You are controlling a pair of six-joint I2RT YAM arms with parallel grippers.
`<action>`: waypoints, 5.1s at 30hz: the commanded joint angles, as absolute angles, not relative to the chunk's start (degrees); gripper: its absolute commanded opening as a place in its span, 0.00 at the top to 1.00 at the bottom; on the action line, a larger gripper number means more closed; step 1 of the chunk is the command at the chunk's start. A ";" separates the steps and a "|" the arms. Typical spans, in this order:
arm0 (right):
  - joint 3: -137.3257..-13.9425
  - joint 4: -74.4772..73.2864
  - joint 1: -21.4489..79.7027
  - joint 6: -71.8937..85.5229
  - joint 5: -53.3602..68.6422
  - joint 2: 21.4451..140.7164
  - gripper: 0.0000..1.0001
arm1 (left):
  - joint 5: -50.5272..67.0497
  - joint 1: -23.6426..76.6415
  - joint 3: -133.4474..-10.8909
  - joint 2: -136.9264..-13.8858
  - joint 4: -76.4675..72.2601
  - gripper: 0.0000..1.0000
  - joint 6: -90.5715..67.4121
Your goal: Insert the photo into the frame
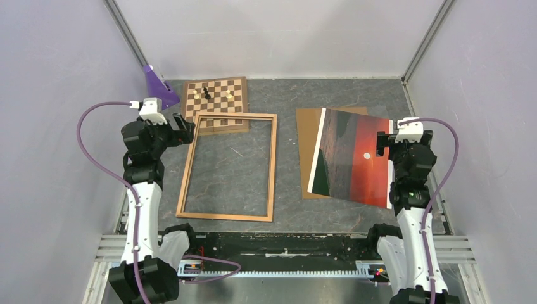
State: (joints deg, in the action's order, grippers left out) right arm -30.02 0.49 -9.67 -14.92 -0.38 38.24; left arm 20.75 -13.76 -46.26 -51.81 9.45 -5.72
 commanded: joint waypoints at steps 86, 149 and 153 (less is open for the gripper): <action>-43.16 -31.65 -46.24 -43.78 39.73 94.72 0.21 | 25.94 40.17 -78.46 -105.84 11.42 0.03 -28.72; -47.66 -43.70 -46.34 -47.29 50.54 88.94 0.38 | 26.57 52.21 -95.09 -134.29 13.51 0.04 -43.74; -48.42 -45.51 -46.32 -48.48 52.39 89.38 0.41 | 25.85 52.21 -95.00 -134.23 13.93 0.04 -42.91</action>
State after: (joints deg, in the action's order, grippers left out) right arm -48.07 -33.82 -47.48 -48.29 42.85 89.67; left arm 27.73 50.59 -96.29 -130.34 13.17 -45.52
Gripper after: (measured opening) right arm 0.604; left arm 0.964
